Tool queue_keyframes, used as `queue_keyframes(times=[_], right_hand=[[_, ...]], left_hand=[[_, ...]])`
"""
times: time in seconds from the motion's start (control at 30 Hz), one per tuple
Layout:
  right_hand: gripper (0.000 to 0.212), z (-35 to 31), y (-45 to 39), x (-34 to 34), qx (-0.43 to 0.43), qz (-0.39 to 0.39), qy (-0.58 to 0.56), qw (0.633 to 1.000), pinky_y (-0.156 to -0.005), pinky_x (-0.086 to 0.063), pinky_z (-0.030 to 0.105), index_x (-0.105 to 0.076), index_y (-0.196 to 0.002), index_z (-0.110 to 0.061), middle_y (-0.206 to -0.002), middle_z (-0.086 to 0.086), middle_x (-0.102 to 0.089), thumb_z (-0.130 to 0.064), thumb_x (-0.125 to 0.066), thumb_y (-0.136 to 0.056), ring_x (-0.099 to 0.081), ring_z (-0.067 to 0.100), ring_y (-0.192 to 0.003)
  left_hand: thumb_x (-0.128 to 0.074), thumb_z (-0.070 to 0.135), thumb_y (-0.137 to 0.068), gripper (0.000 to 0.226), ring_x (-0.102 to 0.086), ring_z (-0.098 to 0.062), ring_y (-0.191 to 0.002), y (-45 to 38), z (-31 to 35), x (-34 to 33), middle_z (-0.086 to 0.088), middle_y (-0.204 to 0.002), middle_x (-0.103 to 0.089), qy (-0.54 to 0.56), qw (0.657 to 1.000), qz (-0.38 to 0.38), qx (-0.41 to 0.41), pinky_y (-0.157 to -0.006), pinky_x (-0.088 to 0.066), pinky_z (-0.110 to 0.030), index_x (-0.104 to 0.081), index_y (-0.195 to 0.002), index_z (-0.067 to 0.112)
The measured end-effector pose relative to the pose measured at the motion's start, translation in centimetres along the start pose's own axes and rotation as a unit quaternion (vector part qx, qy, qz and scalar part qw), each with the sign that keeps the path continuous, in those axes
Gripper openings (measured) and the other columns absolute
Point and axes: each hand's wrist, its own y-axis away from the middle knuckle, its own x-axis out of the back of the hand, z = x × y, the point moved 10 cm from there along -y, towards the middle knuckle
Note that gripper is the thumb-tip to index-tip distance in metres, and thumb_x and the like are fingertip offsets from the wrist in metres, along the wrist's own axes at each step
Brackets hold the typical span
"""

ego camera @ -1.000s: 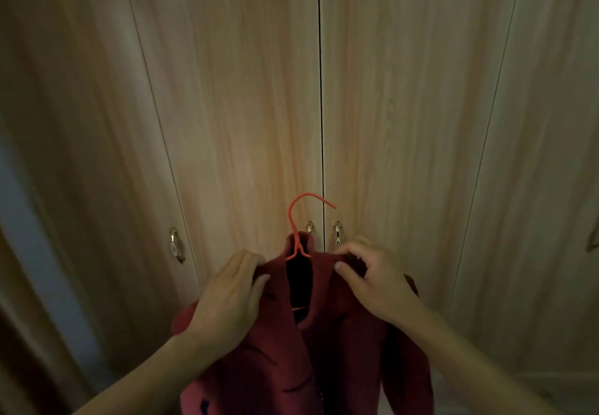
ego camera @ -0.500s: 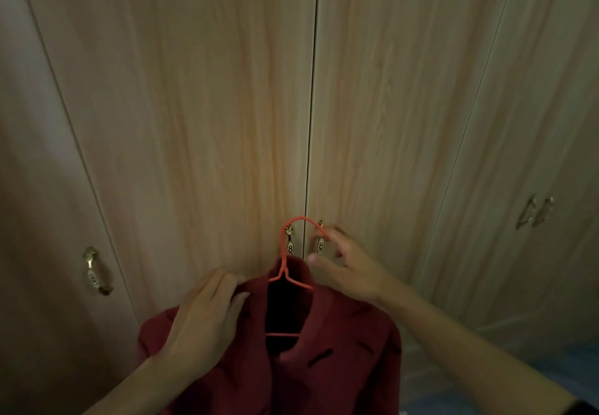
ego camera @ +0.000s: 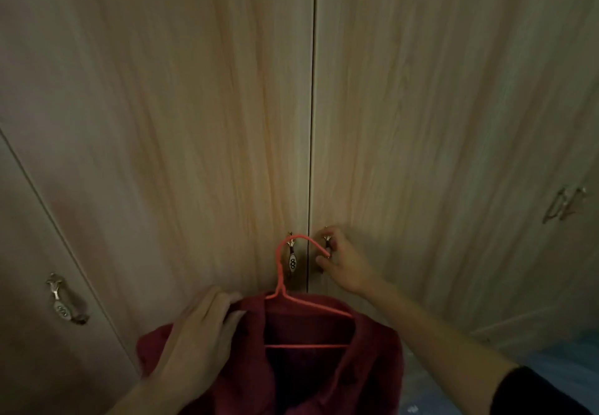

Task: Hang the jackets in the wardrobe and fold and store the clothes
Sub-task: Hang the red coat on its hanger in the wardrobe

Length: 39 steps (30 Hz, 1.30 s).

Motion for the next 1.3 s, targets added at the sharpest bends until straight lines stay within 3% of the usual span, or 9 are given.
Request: queue_keyframes(times=[0.13,0.27,0.5,0.63,0.77,0.97,1.1,1.23,1.3], right_hand=[[0.041,0.1,-0.7,-0.2,0.021,-0.001,0.0,1.0,-0.075,-0.041,0.007,-0.049,-0.122,-0.027,-0.103,-0.008,-0.061,-0.018,-0.067,-0.086,-0.058,-0.003,-0.088],[0.046,-0.5,-0.9,-0.3,0.064,-0.041,0.012,0.997,-0.086,-0.045,0.019,-0.052,-0.127,-0.02,-0.112,-0.004,-0.06,-0.019,-0.067,-0.083,-0.057,0.007,-0.098],[0.027,-1.5,1.5,0.2,0.043,-0.061,-0.037,0.997,-0.079,-0.051,0.03,-0.054,-0.117,-0.011,-0.102,0.013,-0.063,-0.012,-0.064,-0.092,-0.06,0.013,-0.087],[0.035,-1.7,5.4,1.3,0.041,-0.043,0.011,0.998,-0.084,-0.05,0.029,-0.049,-0.121,-0.027,-0.101,0.0,-0.059,-0.036,-0.062,-0.09,-0.058,0.014,-0.091],[0.059,-2.1,11.6,3.5,0.018,0.002,0.086,0.996,-0.081,-0.039,0.007,-0.037,-0.13,-0.029,-0.105,-0.02,-0.048,-0.033,-0.075,-0.085,-0.05,-0.01,-0.095],[0.079,-0.5,18.8,9.0,-0.12,0.222,0.071,0.965,-0.057,-0.042,0.014,-0.028,-0.12,-0.022,-0.076,-0.013,-0.058,-0.05,-0.083,-0.071,-0.058,-0.002,-0.069],[0.062,1.8,22.2,12.1,-0.149,0.254,0.064,0.953,-0.053,-0.05,0.023,-0.039,-0.123,-0.024,-0.069,-0.009,-0.063,-0.045,-0.077,-0.077,-0.063,0.003,-0.06],[0.045,3.3,25.4,15.5,-0.14,0.232,0.081,0.959,-0.059,-0.049,0.012,-0.048,-0.12,-0.023,-0.08,-0.009,-0.068,-0.029,-0.073,-0.082,-0.065,-0.001,-0.067],[0.037,4.2,27.2,17.4,-0.142,0.234,0.112,0.955,-0.067,-0.053,0.02,-0.051,-0.113,-0.023,-0.088,-0.012,-0.066,-0.026,-0.071,-0.082,-0.065,0.003,-0.076]], left_hand=[[-0.036,0.044,-0.104,0.034,-0.053,-0.011,-0.082,-0.4,-1.2,0.1,0.005,-0.091,-0.055,0.018,0.999,0.005,0.036,-0.078,-0.044,-0.024,-0.055,-0.102,0.017],[-0.041,0.04,-0.102,0.03,-0.051,-0.008,-0.082,-0.8,-1.5,0.5,0.01,-0.093,-0.05,0.028,0.999,0.008,0.043,-0.079,-0.041,-0.018,-0.056,-0.1,0.015],[-0.049,0.03,-0.095,0.016,-0.056,-0.016,-0.08,0.3,-2.9,1.8,0.004,-0.091,-0.055,0.044,0.998,0.025,0.049,-0.075,-0.045,-0.028,-0.056,-0.101,0.017],[-0.047,0.031,-0.098,0.019,-0.055,-0.018,-0.08,0.7,-2.3,2.3,0.001,-0.09,-0.056,0.039,0.999,0.031,0.01,-0.075,-0.044,-0.029,-0.055,-0.099,0.014],[-0.04,0.038,-0.102,0.032,-0.056,-0.02,-0.08,1.2,-0.4,1.0,-0.001,-0.09,-0.057,0.049,0.998,0.012,-0.026,-0.075,-0.045,-0.029,-0.057,-0.098,0.012],[-0.032,0.047,-0.104,0.04,-0.054,-0.013,-0.083,1.6,3.6,-1.0,-0.001,-0.091,-0.06,0.083,0.996,-0.023,-0.038,-0.074,-0.043,-0.025,-0.055,-0.102,0.014],[-0.031,0.048,-0.104,0.046,-0.051,-0.011,-0.081,0.2,7.1,-1.1,-0.002,-0.089,-0.059,0.105,0.993,-0.024,-0.057,-0.073,-0.037,-0.019,-0.057,-0.1,0.011],[-0.033,0.047,-0.103,0.045,-0.051,-0.01,-0.083,-1.1,11.5,-2.3,0.001,-0.091,-0.058,0.125,0.988,-0.032,-0.08,-0.079,-0.035,-0.014,-0.059,-0.1,0.01],[-0.033,0.047,-0.103,0.045,-0.053,-0.011,-0.085,-1.3,13.7,-3.2,0.0,-0.093,-0.059,0.132,0.987,-0.036,-0.087,-0.082,-0.035,-0.014,-0.059,-0.101,0.011]])
